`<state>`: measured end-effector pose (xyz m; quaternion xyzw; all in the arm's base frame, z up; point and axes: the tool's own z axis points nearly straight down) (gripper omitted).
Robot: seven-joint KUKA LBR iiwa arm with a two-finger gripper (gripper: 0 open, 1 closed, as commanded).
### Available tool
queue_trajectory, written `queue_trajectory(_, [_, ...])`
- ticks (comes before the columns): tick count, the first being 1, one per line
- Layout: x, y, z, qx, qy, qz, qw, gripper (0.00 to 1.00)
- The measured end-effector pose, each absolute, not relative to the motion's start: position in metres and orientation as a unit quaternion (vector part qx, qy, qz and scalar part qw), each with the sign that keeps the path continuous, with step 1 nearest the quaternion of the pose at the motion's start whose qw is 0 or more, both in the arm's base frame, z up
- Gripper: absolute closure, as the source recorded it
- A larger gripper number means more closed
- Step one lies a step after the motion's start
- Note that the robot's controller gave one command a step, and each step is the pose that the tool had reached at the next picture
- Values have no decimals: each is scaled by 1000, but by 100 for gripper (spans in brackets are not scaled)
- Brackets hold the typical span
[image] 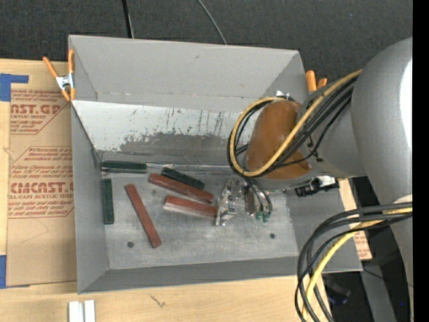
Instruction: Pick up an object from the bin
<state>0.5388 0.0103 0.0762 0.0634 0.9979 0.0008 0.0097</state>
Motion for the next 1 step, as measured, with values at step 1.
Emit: queue_trajectory(1, [539, 10, 76, 63, 998, 1, 10, 100])
